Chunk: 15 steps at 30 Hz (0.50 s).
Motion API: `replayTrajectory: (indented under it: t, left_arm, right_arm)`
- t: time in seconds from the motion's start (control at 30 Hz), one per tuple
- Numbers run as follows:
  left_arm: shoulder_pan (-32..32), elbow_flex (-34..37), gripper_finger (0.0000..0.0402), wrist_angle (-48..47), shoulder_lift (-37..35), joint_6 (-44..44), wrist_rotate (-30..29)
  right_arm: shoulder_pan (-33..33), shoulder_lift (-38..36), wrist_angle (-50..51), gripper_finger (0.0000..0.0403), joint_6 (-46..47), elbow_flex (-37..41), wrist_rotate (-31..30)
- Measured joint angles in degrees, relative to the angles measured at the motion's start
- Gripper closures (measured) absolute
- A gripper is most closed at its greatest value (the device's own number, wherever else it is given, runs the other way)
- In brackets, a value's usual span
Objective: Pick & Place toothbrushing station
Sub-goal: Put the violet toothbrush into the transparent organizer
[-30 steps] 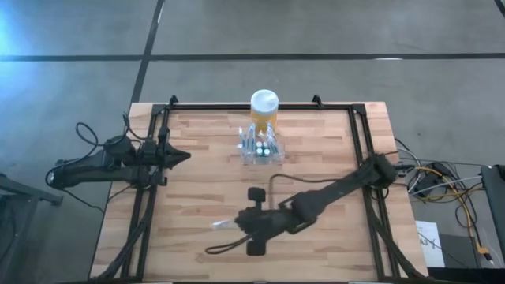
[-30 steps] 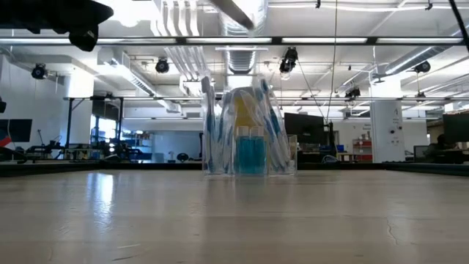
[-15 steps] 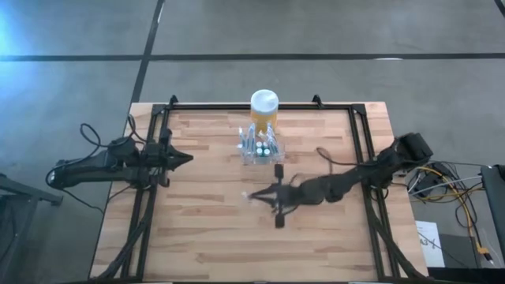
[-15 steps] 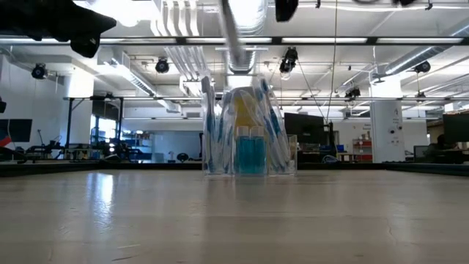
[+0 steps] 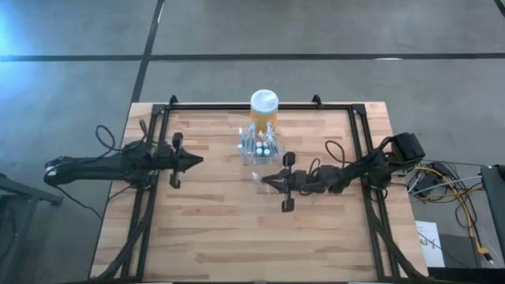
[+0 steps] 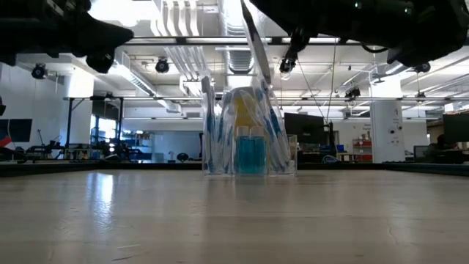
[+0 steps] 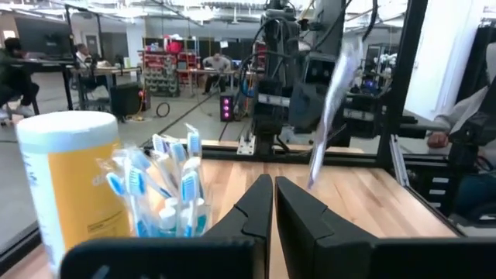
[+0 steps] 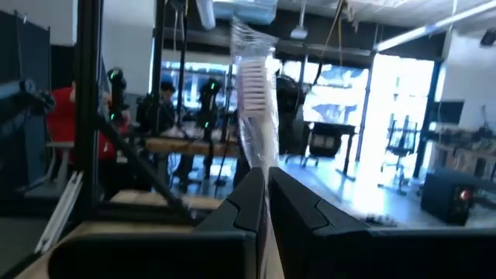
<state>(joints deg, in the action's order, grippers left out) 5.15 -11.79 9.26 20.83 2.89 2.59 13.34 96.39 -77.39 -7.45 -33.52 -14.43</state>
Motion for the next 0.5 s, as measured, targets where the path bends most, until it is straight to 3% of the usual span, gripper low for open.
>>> replayTrajectory:
  t: [0.27,0.5]
  left_arm:
    - [-0.83,3.19,0.0372,16.05,13.09,-0.39,1.33]
    - [-4.25,2.14,0.0295,26.96,22.72,-0.65,3.08]
  right_arm:
    - [-0.01,0.18,0.55,0.0385,-2.22,-1.62,-0.01]
    - [-0.72,0.95,0.07,0.0385,-2.81,-2.01,-0.09]
